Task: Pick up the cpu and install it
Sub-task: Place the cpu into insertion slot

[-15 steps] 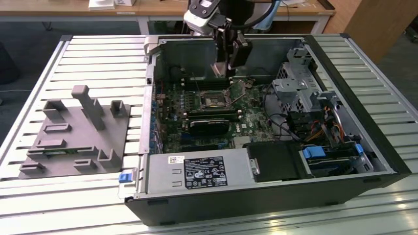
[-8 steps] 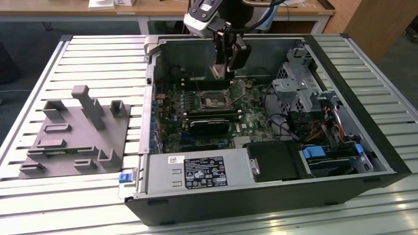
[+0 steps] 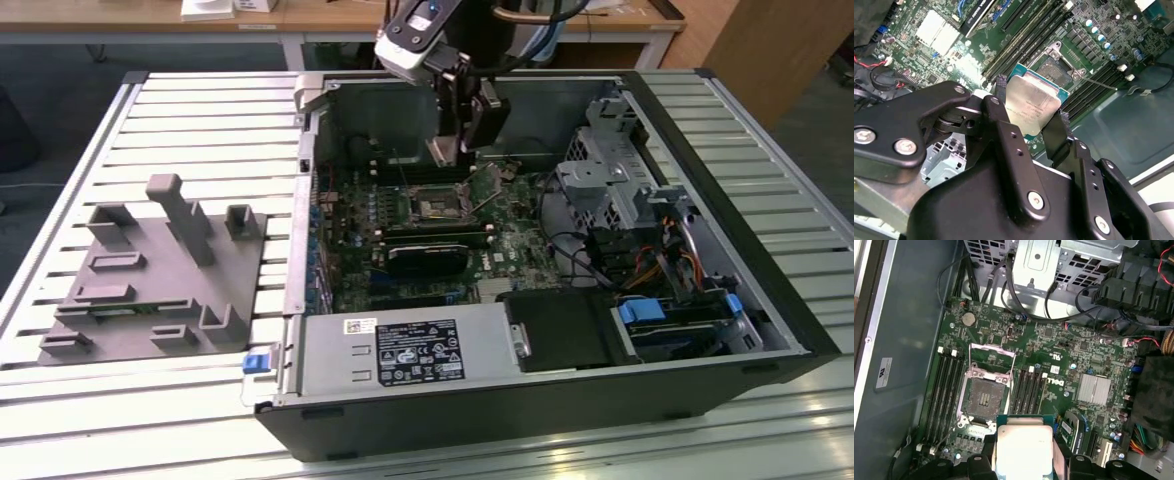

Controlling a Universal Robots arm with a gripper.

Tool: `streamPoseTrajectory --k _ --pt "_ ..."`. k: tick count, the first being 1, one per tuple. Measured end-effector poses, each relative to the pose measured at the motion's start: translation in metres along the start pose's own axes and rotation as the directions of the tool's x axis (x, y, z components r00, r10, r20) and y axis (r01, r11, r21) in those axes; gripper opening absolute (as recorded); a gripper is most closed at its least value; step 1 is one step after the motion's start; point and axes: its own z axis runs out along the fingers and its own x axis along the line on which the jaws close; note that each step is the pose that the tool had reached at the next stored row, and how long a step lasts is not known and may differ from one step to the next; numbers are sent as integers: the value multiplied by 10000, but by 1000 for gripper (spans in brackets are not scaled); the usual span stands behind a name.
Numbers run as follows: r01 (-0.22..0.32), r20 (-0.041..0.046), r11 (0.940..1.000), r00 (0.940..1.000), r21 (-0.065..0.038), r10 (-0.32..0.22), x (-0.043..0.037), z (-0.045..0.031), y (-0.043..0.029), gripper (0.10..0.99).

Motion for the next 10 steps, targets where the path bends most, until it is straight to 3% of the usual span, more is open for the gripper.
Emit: streamPoseTrajectory --k 10 --pt "2 -29 9999 10000 141 -1 1 91 1 537"
